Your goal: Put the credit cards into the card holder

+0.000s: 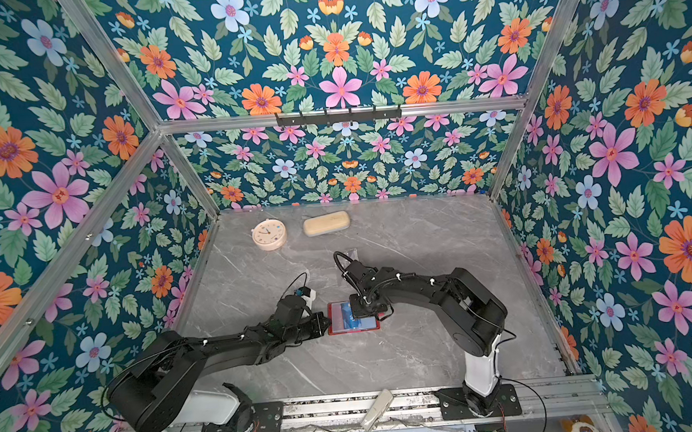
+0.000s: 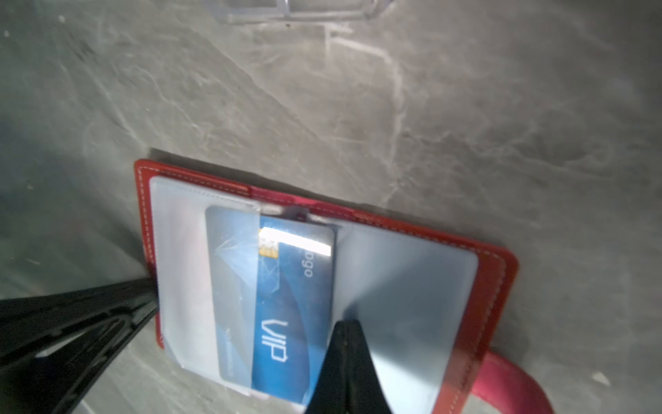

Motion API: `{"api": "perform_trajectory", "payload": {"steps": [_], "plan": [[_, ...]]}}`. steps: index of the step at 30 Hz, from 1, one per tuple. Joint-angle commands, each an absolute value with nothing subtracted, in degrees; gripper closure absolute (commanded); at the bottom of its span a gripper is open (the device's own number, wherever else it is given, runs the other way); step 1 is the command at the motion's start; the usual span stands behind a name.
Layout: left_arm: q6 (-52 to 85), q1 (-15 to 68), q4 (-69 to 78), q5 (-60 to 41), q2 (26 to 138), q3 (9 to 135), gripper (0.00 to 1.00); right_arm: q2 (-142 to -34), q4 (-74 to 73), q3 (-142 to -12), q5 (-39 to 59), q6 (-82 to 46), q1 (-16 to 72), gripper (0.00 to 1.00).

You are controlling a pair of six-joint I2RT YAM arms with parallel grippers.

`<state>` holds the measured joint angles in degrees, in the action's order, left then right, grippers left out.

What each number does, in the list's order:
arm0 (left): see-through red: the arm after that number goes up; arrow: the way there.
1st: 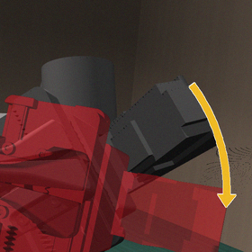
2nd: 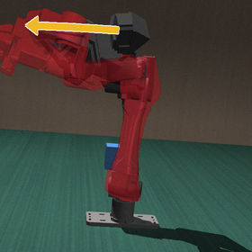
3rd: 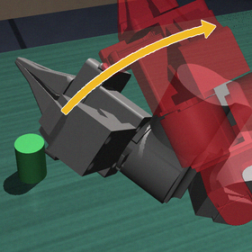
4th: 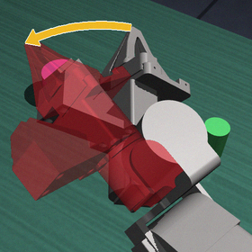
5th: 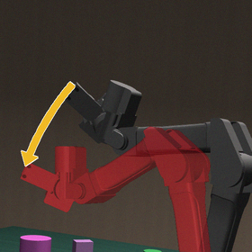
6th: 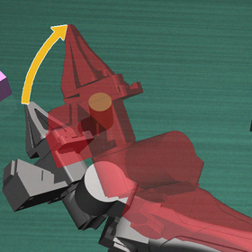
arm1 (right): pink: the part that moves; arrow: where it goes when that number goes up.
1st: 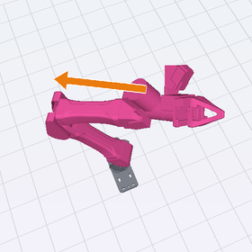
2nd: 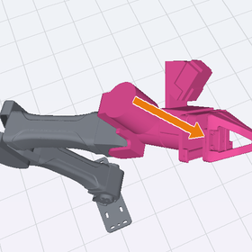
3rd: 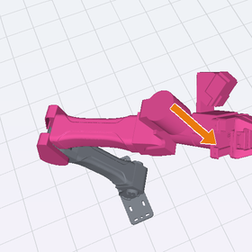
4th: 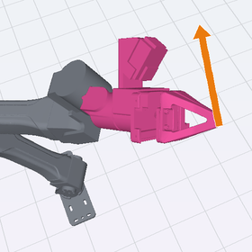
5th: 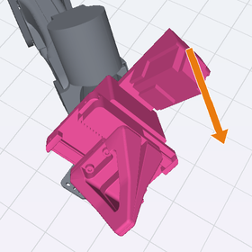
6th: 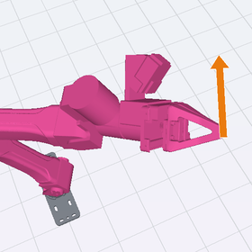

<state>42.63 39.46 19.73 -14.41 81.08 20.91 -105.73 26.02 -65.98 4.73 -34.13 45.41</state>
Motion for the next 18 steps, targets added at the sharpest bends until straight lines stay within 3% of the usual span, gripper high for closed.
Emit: {"api": "perform_trajectory", "payload": {"steps": [1,18], "plan": [[41.94,39.46,12.52,-13.01,81.43,20.42,1.0,-106.82,28.01,-66.85,4.46,-34.21,45.62,1.0],[41.87,39.45,12.56,-13.1,81.66,20.75,1.0,-111.53,31.28,-70.62,6.59,-31.92,47.46,0.84]]}}
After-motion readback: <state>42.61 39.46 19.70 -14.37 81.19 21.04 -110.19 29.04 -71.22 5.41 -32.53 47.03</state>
